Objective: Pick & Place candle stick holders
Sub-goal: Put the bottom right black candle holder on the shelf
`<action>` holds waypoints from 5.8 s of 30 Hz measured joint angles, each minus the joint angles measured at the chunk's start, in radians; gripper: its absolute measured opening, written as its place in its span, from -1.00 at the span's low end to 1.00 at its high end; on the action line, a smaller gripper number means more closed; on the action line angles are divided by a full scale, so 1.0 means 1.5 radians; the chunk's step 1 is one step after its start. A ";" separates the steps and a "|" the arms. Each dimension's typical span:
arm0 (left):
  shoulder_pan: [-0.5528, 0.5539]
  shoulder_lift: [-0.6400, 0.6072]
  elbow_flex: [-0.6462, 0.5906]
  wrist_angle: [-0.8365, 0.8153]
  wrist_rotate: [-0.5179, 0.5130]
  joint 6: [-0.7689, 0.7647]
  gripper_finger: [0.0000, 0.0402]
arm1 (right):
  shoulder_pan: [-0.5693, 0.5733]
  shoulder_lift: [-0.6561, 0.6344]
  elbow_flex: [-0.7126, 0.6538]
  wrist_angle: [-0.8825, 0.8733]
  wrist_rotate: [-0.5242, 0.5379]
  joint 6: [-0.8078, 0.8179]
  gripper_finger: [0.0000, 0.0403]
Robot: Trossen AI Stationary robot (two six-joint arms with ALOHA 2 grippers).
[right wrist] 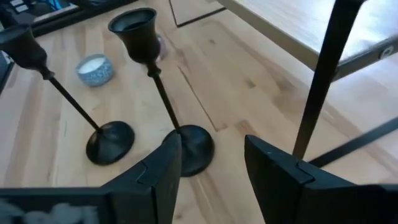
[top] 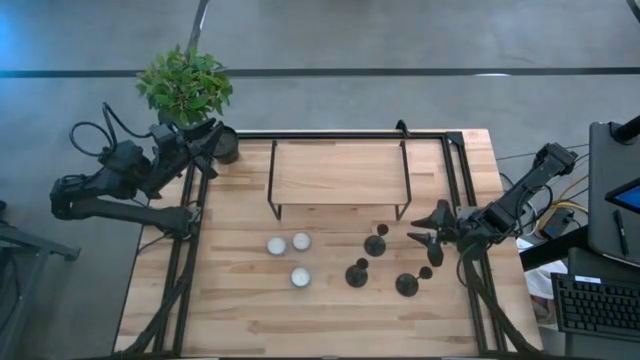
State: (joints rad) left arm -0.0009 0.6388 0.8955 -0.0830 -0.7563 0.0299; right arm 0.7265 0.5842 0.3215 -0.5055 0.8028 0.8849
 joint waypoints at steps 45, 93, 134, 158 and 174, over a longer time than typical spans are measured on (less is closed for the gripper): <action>0.000 0.000 0.000 0.000 0.000 0.000 -0.26 | 0.004 -0.021 -0.062 0.153 -0.457 -0.209 -0.38; 0.000 0.000 0.000 0.000 0.000 0.000 -0.26 | 0.003 0.071 -0.066 0.332 -0.420 -0.209 -0.84; 0.000 0.000 0.000 0.000 0.000 0.000 -0.26 | -0.326 0.083 0.456 -0.030 -0.302 -0.383 -0.96; 0.000 0.000 0.000 0.000 0.000 0.000 -0.26 | -0.663 0.248 0.584 -0.092 -0.644 -0.642 -0.96; 0.000 0.000 0.000 0.000 0.000 0.000 -0.26 | -0.796 0.262 0.515 0.064 -0.657 -0.632 -0.96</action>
State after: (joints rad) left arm -0.0002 0.6384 0.8951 -0.0832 -0.7563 0.0298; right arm -0.4674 0.9779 1.0945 -0.4092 -0.1825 -0.0623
